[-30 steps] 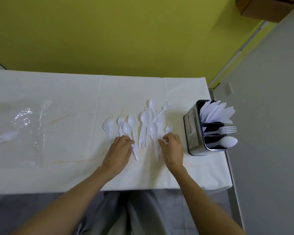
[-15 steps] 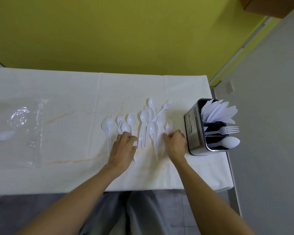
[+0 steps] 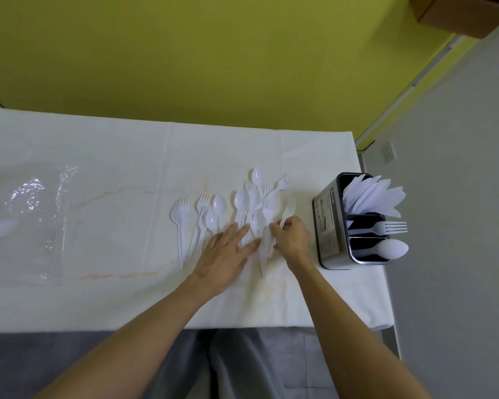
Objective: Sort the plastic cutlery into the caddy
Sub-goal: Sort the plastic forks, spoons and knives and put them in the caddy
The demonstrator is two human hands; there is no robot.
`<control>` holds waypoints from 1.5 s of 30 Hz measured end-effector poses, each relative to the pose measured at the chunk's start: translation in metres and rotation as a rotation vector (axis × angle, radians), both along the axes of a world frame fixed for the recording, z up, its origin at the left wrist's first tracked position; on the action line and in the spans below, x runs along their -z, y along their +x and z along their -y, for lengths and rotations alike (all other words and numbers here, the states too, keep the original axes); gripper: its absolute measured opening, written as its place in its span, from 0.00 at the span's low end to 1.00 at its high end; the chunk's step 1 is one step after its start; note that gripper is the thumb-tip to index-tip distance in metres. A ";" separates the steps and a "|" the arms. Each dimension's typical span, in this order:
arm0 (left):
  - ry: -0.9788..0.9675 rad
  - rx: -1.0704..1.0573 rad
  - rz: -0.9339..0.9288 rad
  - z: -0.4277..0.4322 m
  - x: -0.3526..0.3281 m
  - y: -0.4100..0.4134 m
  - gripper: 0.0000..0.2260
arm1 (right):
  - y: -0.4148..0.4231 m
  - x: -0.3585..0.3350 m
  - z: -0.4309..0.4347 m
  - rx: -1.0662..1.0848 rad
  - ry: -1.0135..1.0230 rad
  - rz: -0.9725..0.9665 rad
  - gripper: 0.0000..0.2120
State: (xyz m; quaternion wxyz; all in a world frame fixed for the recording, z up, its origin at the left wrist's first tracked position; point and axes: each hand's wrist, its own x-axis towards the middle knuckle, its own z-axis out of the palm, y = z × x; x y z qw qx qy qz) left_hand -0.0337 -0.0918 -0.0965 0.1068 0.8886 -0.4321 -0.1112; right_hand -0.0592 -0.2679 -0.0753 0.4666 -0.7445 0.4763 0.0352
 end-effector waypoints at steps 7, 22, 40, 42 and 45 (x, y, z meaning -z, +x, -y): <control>-0.004 -0.068 0.076 -0.016 0.007 0.002 0.19 | 0.004 0.003 -0.004 -0.023 0.033 0.017 0.16; -0.237 -0.255 0.027 0.008 -0.007 0.020 0.08 | 0.003 -0.015 0.017 0.094 0.060 0.071 0.09; -0.149 -0.166 0.007 0.020 -0.017 0.018 0.14 | 0.013 -0.015 0.025 0.145 0.264 0.033 0.10; -0.093 -0.162 0.022 0.013 -0.012 0.015 0.16 | 0.017 -0.016 0.026 0.233 0.439 0.044 0.13; -0.123 -0.205 0.024 0.000 -0.003 0.018 0.15 | 0.027 -0.021 0.024 0.473 0.742 0.135 0.10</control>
